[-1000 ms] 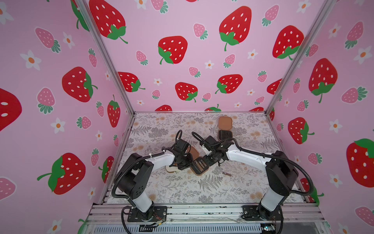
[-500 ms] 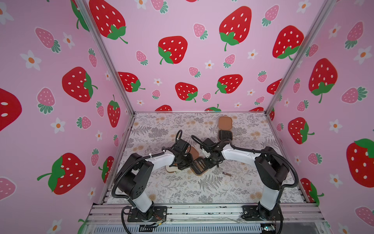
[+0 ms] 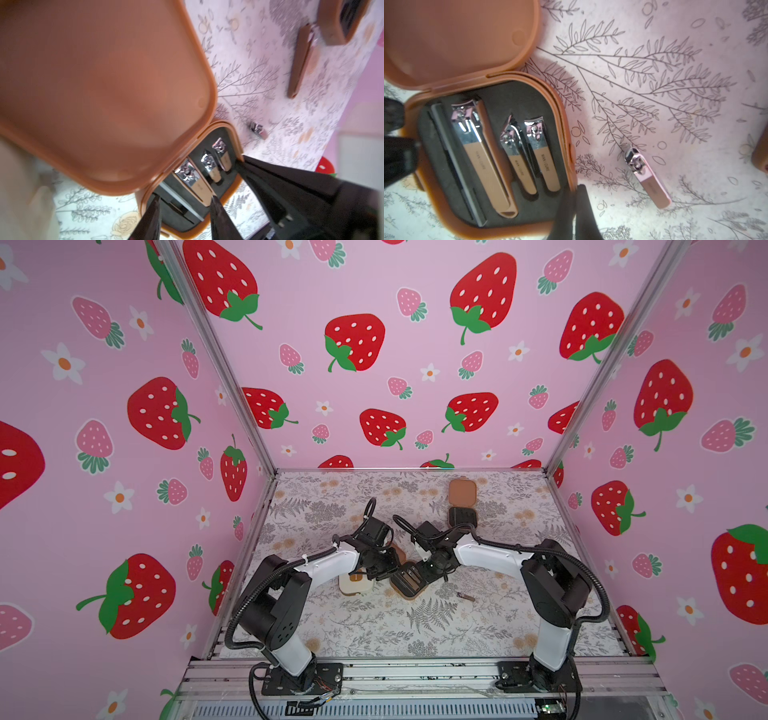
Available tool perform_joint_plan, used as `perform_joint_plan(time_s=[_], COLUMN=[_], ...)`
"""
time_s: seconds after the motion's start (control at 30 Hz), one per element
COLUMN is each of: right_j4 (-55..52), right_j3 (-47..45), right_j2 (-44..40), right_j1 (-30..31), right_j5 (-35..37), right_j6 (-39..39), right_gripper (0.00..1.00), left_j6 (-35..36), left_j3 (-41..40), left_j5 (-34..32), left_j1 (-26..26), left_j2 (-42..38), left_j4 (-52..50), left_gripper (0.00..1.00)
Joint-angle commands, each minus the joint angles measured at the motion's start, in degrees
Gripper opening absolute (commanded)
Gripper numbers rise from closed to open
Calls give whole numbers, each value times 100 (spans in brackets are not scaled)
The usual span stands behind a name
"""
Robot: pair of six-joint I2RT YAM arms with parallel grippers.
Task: Organize nail clipper sets
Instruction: Pick up the storage box at the center of the board.
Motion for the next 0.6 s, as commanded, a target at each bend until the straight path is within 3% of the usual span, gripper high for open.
perform_joint_plan(time_s=[0.0,0.3,0.57], right_j4=[-202,-25,87], right_j3=[165,69,-104], right_j2=[-6,-898,-1467], right_j1=[-59,-216,-385], right_j5=[148,-184,-802], right_j6=[62,-202,-633], right_gripper=[0,0,0], left_j6=[273,677,535], left_j3=[449,512,-219], left_j5=[-106,-527,385], left_j1=[18,171,896], left_j2=[-400,-1333,-1852], left_j4=[-509,-1011,-357], left_gripper=[50,71,75])
